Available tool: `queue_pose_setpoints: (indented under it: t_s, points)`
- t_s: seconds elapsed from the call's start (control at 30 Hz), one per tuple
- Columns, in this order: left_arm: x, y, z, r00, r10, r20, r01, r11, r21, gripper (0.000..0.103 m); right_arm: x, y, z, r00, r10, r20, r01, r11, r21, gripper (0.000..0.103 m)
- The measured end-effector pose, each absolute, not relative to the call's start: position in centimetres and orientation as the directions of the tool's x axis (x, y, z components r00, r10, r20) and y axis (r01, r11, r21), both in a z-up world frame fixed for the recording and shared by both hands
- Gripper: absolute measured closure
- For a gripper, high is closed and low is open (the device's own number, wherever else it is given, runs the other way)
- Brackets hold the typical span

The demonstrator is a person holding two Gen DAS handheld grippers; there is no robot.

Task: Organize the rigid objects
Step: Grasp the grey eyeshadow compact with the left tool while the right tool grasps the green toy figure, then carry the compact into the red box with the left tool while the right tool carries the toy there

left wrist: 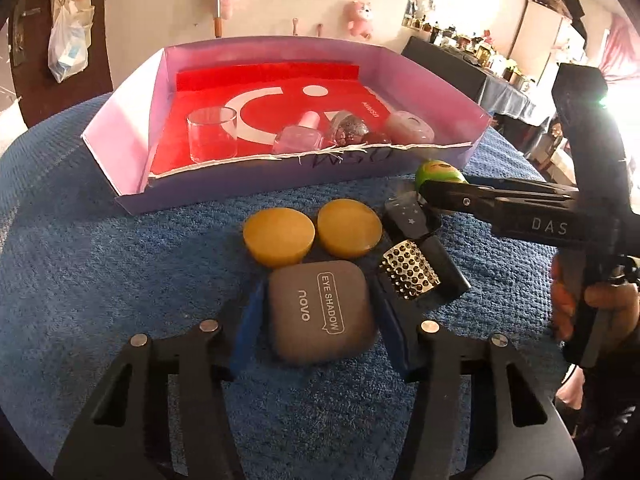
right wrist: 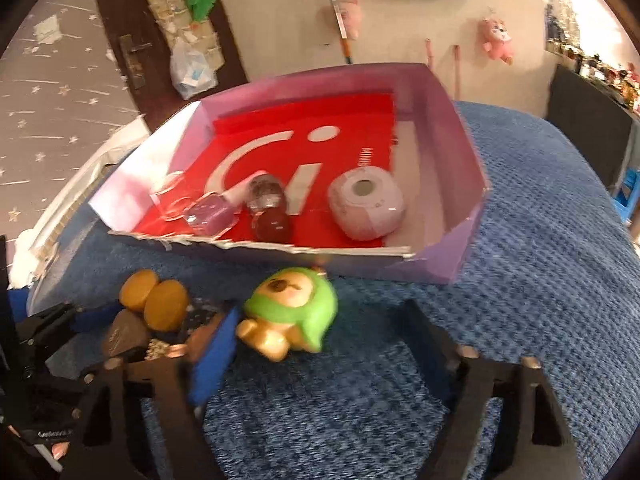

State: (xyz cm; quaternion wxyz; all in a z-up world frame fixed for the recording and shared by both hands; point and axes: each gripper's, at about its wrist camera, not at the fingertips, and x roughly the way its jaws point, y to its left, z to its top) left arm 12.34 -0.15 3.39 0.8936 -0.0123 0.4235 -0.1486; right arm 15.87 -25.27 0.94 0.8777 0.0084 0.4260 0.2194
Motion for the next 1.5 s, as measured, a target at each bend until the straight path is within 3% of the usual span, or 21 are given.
queue_pose_setpoints:
  t_s: [0.07, 0.63, 0.97, 1.5]
  points:
    - [12.2, -0.1, 3.6, 0.598, -0.289, -0.747, 0.258, 0.953, -0.161, 0.052, 15.6, -24.9, 1.1, 0.513, 0.445, -0.734, -0.414, 0.877, 0.242, 0.053]
    - [11.2, 0.4, 5.7, 0.635, -0.318, -0.704, 0.286, 0.943, -0.168, 0.053, 13.3, -24.9, 2.5, 0.53, 0.473, -0.704, -0.448, 0.861, 0.241, 0.053]
    - [14.0, 0.6, 10.9, 0.659, -0.357, -0.662, 0.322, 0.93, -0.18, 0.053, 14.2, -24.8, 6.3, 0.553, 0.506, -0.662, -0.468, 0.846, 0.255, 0.053]
    - [23.3, 0.1, 12.3, 0.607, -0.32, -0.728, 0.344, 0.931, -0.123, 0.053, 20.9, -23.6, 8.7, 0.559, 0.466, -0.686, -0.476, 0.858, 0.195, 0.053]
